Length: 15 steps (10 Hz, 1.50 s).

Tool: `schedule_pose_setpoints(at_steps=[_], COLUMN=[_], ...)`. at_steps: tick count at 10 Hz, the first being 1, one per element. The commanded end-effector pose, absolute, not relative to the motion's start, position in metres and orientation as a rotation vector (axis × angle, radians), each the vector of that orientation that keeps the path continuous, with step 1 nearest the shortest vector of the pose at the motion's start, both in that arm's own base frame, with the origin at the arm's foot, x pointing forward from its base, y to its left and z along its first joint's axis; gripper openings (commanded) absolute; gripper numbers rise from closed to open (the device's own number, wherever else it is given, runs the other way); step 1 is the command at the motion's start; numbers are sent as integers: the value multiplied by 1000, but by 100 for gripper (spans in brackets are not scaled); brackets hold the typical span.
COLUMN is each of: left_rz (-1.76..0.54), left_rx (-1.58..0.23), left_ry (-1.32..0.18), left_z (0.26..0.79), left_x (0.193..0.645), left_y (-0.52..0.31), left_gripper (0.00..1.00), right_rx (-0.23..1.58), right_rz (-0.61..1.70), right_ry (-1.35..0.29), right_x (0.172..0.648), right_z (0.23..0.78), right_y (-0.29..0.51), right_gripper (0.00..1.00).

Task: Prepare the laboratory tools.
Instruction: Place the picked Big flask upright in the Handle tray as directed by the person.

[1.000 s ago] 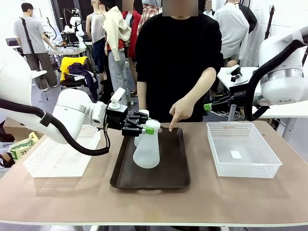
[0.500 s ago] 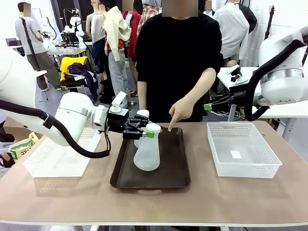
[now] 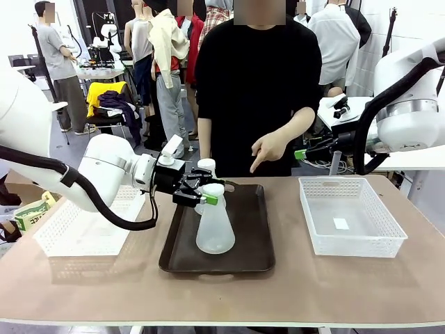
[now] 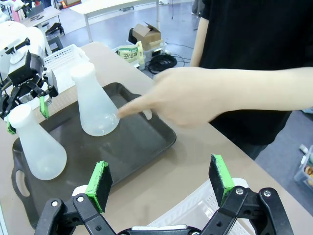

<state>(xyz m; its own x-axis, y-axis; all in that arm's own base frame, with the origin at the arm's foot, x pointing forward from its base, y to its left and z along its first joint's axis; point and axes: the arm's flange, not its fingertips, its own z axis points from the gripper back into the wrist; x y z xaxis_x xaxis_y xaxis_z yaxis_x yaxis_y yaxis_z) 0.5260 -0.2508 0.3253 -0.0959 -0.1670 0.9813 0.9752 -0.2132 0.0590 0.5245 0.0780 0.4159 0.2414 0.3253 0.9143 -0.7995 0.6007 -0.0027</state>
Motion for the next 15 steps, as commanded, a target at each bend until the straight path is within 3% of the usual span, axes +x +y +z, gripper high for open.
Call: schedule_pose_setpoints(at_steps=[1, 7, 15], left_rz=[-1472, -1490, -1477], left_rx=[-1199, -1240, -1231], left_ry=[-1021, -827, -843], left_z=[329, 331, 326], left_x=[522, 509, 509], left_y=[-245, -239, -242], left_gripper=[100, 100, 100], right_rx=[532, 532, 532], right_rz=[819, 819, 819], right_ry=[-1055, -1055, -1055], right_x=[524, 524, 524], right_z=[415, 415, 415], right_y=[77, 77, 77], right_gripper=[100, 100, 100])
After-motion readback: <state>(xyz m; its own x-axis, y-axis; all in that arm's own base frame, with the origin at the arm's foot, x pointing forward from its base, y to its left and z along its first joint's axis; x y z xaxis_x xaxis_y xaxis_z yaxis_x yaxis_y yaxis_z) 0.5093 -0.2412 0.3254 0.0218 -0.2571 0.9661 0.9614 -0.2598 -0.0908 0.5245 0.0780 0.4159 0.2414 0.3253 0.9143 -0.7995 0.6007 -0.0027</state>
